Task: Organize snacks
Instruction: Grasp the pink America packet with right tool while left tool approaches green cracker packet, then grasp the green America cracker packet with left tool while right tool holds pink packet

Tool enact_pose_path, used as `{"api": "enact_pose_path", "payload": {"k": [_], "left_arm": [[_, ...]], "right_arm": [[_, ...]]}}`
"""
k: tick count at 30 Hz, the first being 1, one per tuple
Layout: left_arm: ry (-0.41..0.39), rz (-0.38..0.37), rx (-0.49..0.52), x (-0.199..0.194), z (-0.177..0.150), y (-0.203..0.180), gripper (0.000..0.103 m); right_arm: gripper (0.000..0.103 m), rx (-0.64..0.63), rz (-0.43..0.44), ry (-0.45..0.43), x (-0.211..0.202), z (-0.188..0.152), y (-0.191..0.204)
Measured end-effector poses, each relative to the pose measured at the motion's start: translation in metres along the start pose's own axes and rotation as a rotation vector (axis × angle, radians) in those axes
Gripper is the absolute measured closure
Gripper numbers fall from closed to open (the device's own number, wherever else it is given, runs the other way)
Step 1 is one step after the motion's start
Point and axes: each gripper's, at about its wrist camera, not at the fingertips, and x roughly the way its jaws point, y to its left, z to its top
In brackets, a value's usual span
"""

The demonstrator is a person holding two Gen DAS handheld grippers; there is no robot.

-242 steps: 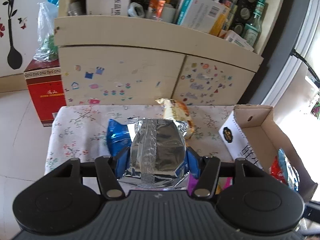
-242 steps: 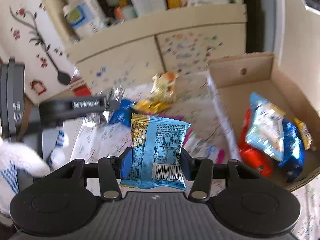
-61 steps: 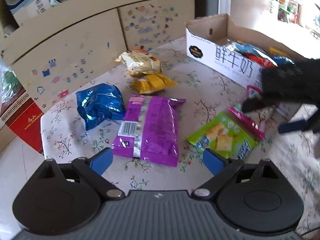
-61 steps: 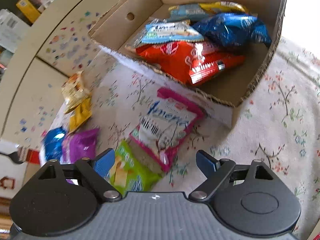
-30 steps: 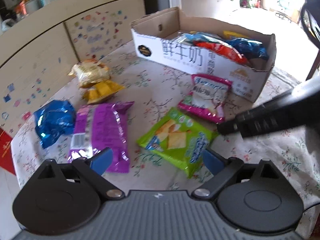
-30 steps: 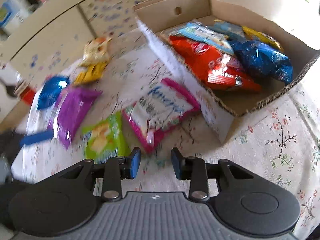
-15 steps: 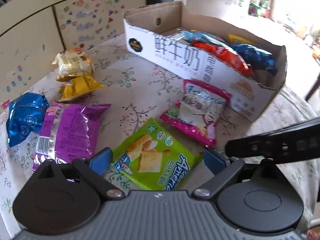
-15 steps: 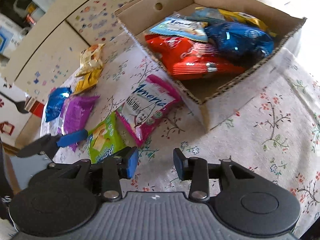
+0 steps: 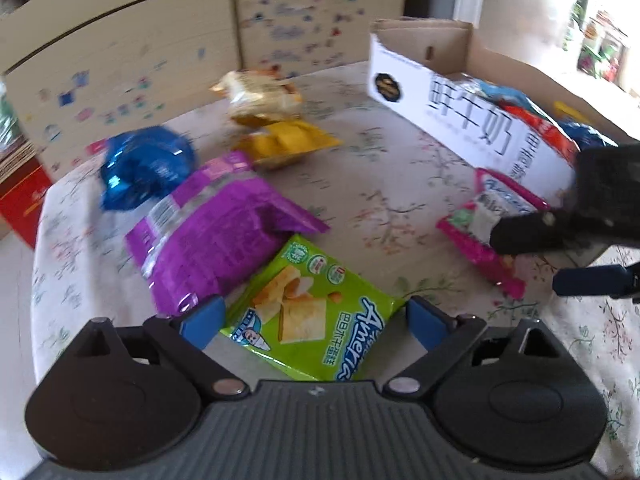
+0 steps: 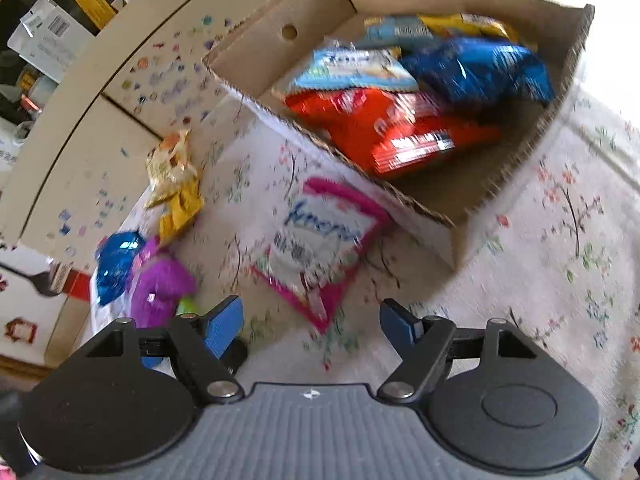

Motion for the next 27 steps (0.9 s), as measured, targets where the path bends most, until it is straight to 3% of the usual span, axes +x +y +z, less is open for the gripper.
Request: {"api": "enact_pose_path", "payload": {"k": [4,15,17,21,27], "left_arm": [[-0.003,0.018,-0.018,-0.008,-0.004,0.008,0.016],[0.008,0.047,-0.059,-0.015,-0.012,0.025,0.016],[0.007,0.051,-0.057,-0.015,-0.013,0.024,0.015],[0.016,0.056,-0.055,-0.015,-0.014,0.024,0.012],[0.046,0.064,-0.113,-0.011,-0.015,0.032,0.005]], "right_arm": [[0.018,0.015,-0.046,-0.030,0.012,0.000,0.010],[0.018,0.004,-0.222,-0.144,0.034,0.008,0.030],[0.021,-0.031,-0.243,-0.173,0.037,0.007,0.032],[0.046,-0.140,-0.240,-0.213,0.041,0.005,0.036],[0.049,-0.259,-0.181,-0.195,0.036,-0.006,0.035]]}}
